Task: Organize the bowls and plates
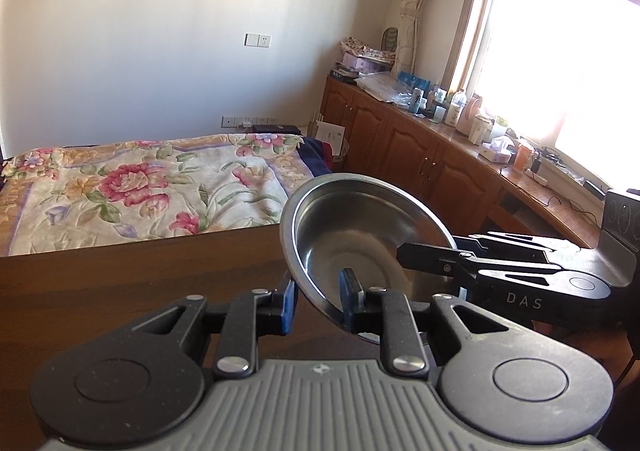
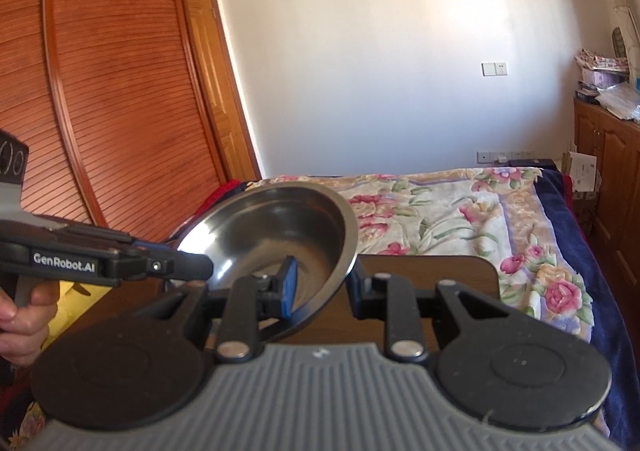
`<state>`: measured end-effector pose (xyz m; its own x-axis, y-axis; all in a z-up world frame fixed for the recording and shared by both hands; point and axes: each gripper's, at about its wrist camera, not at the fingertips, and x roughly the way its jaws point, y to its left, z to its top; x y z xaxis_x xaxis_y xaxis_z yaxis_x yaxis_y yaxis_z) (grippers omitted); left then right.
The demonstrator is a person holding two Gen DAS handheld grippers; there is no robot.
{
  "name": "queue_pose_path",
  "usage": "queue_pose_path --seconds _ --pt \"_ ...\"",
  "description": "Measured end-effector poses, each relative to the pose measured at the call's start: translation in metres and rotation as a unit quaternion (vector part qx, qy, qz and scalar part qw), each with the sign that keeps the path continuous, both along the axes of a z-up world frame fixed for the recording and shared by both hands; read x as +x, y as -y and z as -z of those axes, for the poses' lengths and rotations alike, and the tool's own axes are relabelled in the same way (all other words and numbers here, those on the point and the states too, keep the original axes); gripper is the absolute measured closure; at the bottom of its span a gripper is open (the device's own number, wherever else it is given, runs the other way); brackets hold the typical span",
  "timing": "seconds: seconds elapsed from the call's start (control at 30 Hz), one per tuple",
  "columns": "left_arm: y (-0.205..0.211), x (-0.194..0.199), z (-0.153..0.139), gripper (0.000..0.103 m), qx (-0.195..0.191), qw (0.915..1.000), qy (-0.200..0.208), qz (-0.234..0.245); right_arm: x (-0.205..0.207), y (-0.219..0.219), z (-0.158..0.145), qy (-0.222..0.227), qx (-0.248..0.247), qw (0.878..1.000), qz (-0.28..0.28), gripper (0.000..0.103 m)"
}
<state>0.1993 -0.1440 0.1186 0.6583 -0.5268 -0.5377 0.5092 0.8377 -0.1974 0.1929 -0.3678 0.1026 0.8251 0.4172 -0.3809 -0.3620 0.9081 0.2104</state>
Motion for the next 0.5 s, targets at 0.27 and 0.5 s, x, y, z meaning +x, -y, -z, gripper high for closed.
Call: queue_pose_path --seconds 0.27,0.5 --pt "-0.020 -0.028 0.007 0.079 -0.008 1.0000 0.002 -0.003 -0.024 -0.015 -0.001 0.000 -0.008 1.000 -0.009 0.075" --pt "-0.032 -0.047 0.022 0.079 -0.015 0.9999 -0.005 -0.003 -0.041 -0.026 0.005 -0.006 -0.016 1.000 -0.017 0.075"
